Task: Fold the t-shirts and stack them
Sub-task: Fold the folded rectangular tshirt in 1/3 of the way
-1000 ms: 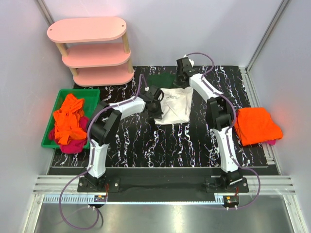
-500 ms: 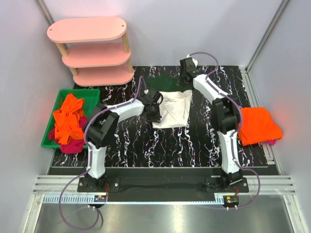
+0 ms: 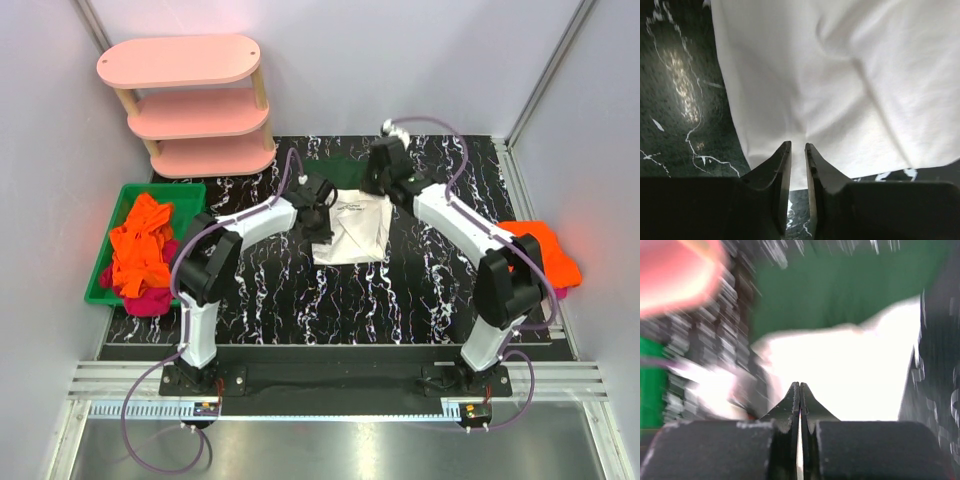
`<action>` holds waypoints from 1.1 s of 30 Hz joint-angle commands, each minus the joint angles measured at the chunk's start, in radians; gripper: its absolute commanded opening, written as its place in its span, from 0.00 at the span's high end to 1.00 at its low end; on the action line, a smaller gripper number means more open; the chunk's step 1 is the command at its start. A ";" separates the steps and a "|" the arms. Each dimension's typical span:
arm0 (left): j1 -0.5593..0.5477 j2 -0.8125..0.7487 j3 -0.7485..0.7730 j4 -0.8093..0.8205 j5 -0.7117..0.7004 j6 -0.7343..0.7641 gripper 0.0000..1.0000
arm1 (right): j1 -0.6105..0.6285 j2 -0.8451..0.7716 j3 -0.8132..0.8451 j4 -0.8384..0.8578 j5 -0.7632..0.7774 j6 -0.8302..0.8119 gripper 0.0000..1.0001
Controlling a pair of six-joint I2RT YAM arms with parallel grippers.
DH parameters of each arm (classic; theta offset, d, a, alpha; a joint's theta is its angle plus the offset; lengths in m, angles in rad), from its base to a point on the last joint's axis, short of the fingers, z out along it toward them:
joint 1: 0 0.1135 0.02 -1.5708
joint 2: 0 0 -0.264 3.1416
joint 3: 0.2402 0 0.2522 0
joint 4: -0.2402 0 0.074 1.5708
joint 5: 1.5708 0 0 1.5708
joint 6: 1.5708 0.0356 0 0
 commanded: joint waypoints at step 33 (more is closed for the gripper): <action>0.205 0.557 0.859 -0.097 0.192 -0.027 0.67 | 0.017 0.131 -0.444 0.013 -0.128 0.098 1.00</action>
